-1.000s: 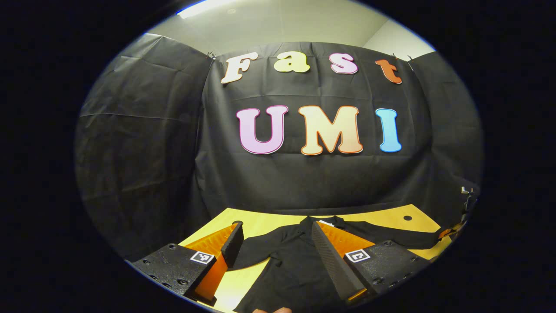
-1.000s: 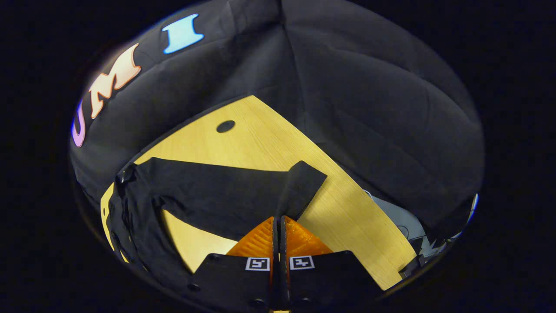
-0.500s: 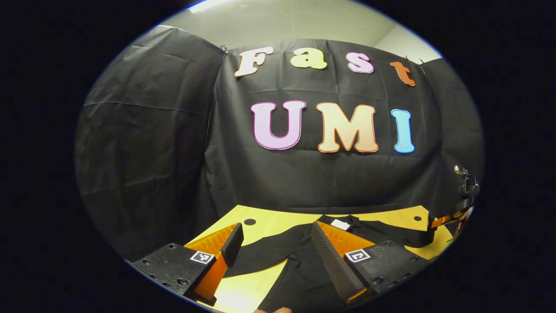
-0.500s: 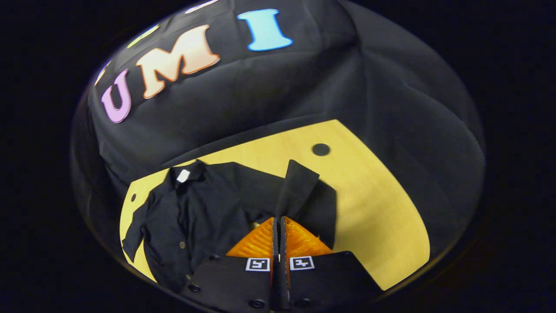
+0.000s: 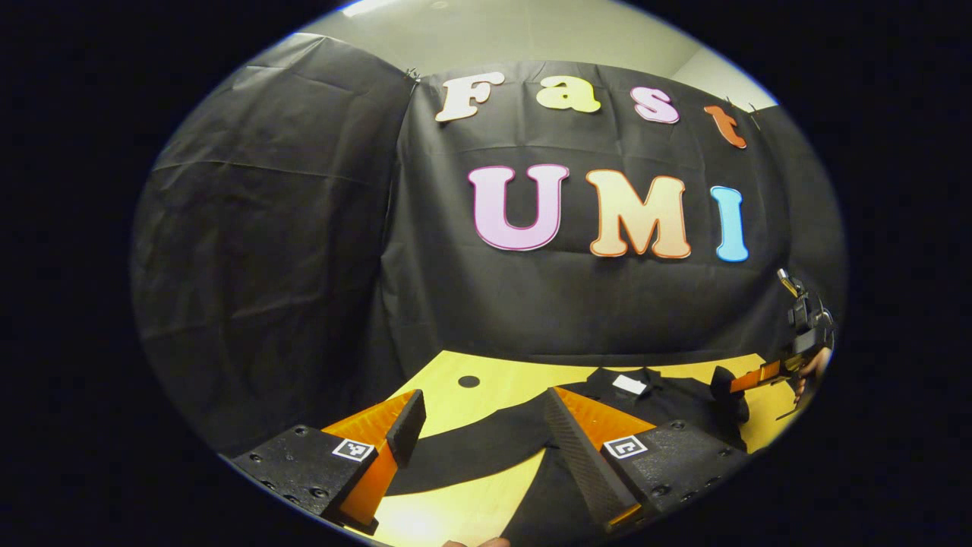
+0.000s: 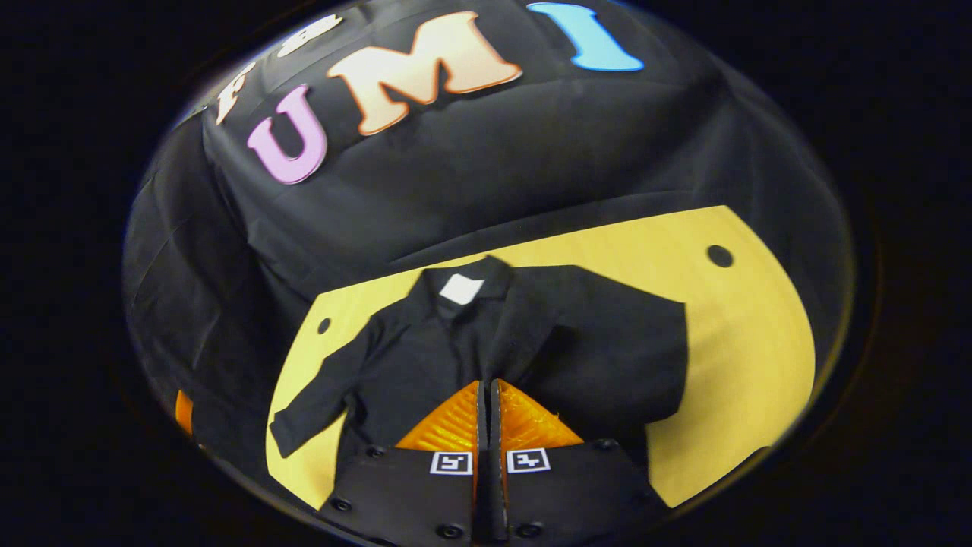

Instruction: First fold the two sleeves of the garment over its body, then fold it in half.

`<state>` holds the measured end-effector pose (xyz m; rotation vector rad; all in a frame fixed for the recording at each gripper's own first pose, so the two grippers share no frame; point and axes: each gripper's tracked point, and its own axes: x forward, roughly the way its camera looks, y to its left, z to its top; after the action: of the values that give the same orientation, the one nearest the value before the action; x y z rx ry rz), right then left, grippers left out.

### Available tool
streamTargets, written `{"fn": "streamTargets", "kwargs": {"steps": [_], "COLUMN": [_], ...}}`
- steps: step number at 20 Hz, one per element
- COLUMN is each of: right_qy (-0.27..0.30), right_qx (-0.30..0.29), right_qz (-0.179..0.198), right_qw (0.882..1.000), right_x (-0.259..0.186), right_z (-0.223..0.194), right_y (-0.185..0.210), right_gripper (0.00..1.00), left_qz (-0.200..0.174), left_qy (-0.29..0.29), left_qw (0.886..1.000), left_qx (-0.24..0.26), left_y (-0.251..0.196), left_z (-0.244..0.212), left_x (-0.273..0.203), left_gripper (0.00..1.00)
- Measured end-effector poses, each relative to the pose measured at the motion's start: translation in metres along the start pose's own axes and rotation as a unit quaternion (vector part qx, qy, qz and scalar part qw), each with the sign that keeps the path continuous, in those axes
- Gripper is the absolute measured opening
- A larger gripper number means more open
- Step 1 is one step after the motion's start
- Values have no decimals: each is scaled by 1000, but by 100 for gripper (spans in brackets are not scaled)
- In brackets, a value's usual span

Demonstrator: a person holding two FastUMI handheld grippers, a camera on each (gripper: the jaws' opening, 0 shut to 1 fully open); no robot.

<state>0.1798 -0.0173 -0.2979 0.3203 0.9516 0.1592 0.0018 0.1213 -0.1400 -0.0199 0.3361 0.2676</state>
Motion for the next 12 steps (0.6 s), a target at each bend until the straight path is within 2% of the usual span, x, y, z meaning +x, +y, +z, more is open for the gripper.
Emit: {"fn": "streamTargets", "kwargs": {"steps": [1, 5, 8, 9, 12], "right_qy": [5, 26, 40, 44, 56], "right_qx": [-14, -55, -75, -82, -93], "right_qz": [11, 47, 69, 71, 63], "right_qw": [1000, 997, 994, 993, 992], "right_x": [8, 35, 60, 68, 88], "right_z": [-1, -12, -21, -23, -36], "right_y": [18, 87, 129, 136, 155], "right_gripper": [2, 2, 3, 2, 2], "left_qz": [4, 19, 25, 26, 33], "left_qy": [3, 12, 17, 20, 28], "left_qw": [1000, 1000, 1000, 999, 999], "left_qx": [-1, -2, -3, -4, -9], "left_y": [9, 38, 54, 58, 72], "left_z": [-4, -14, -19, -22, -32], "left_x": [2, 11, 17, 19, 26], "left_gripper": [93, 94, 96, 94, 94]}}
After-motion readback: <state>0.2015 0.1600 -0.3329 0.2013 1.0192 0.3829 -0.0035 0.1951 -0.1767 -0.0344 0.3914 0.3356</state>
